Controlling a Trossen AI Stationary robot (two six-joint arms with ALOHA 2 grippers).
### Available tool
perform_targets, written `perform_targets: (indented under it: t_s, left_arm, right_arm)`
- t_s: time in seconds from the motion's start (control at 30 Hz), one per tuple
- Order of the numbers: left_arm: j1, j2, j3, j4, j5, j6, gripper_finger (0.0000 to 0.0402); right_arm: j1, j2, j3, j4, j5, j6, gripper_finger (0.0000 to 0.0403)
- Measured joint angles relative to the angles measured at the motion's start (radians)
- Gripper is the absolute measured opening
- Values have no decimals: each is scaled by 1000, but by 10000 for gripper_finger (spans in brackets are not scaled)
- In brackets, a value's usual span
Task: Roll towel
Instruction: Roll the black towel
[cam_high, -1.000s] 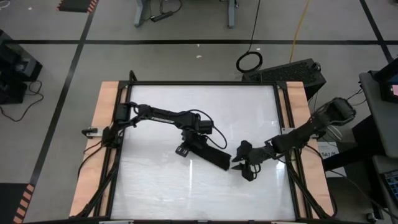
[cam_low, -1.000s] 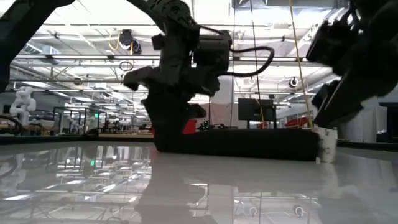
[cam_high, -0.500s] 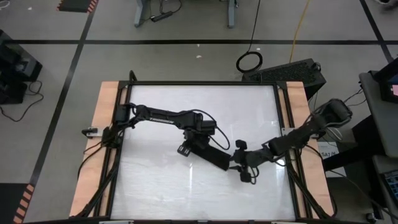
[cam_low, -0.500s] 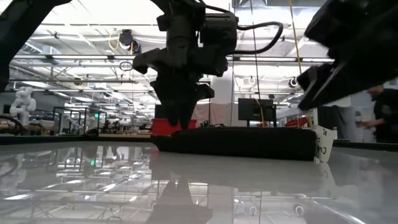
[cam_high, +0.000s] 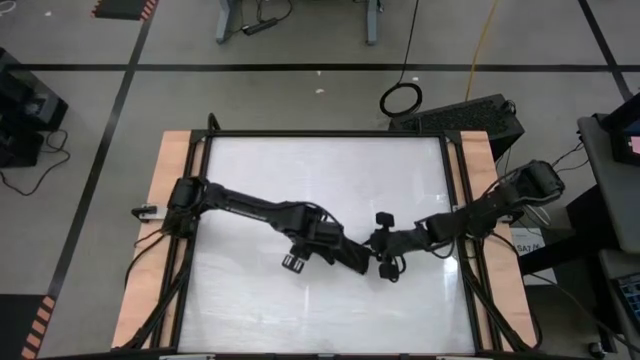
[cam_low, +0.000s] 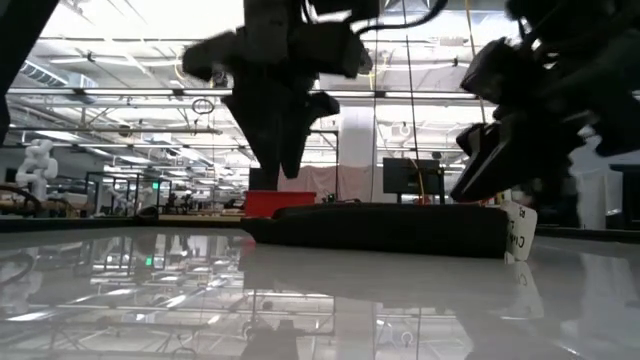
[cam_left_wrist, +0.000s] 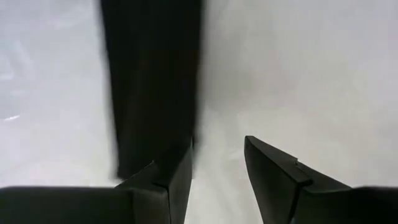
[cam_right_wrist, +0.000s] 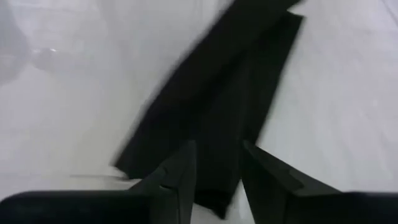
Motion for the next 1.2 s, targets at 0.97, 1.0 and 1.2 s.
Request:
perform_targets:
  t_s: [0.97, 1.0, 1.2]
  left_arm:
    - [179, 162, 1, 93, -102, 46, 153]
    - [187, 162, 1, 92, -99, 45, 153]
    - [202, 129, -1, 52, -129, 34, 153]
  right_arm:
    - [20, 159, -1, 184, -141, 100, 109]
    - [18, 157, -1, 169, -139, 105, 109]
    - [22, 50, -1, 51, -118, 108, 109]
